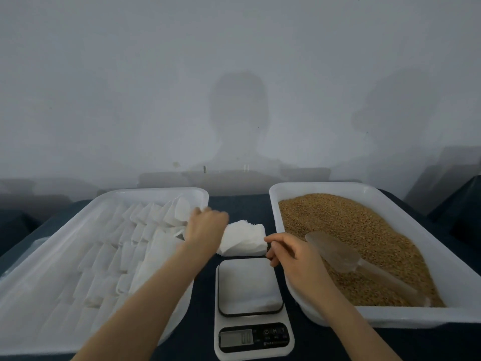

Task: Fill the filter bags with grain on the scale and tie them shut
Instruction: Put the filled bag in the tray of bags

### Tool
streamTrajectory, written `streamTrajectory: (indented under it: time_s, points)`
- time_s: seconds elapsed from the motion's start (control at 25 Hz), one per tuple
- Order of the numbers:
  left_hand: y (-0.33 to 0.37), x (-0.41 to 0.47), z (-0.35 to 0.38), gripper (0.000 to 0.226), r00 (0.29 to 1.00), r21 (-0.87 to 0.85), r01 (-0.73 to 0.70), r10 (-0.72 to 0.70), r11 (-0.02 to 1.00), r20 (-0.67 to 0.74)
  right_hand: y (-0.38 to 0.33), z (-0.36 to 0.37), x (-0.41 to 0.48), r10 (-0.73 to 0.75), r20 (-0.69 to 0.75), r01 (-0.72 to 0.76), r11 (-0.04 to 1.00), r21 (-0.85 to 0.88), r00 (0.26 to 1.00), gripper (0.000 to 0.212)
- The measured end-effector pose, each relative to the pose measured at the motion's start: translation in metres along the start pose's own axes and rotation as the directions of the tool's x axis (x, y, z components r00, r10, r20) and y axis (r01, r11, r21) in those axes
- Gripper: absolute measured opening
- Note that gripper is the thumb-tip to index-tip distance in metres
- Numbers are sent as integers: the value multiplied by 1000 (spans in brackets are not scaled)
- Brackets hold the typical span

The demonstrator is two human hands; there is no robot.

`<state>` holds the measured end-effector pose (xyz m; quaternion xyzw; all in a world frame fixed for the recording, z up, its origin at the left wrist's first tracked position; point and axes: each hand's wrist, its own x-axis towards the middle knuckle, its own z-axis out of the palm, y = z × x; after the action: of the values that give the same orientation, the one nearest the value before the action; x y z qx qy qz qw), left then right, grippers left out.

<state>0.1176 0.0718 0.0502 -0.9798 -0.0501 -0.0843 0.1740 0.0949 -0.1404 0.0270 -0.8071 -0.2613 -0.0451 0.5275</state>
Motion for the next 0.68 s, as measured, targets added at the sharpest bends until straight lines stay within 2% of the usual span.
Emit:
streamTrajectory:
  time_s: [0.08, 0.2, 0.36, 0.44, 0.56, 0.68]
  points:
    - [26, 25, 17, 32, 984, 78, -95, 82, 992, 158, 1, -1, 1, -5, -11, 5, 1000, 6, 1000, 24]
    - [38, 44, 43, 40, 939, 145, -96, 42, 985, 341, 3, 0, 1, -5, -5, 5, 1000, 24, 1000, 26]
    - [34, 53, 58, 30, 919, 60, -118, 86, 991, 384, 6, 1, 3, 0, -12, 1, 1000, 30, 1000, 25]
    - [30, 51, 57, 23, 924, 51, -159, 130, 986, 358, 7, 1, 4, -1, -14, 2, 1000, 31, 1000, 26]
    - [27, 50, 53, 25, 942, 50, -175, 152, 983, 300, 6, 2, 4, 5, -7, -5, 1000, 16, 1000, 25]
    - [28, 48, 51, 30, 938, 5, -167, 157, 986, 310, 5, 1, 3, 4, -13, -4, 1000, 22, 1000, 26]
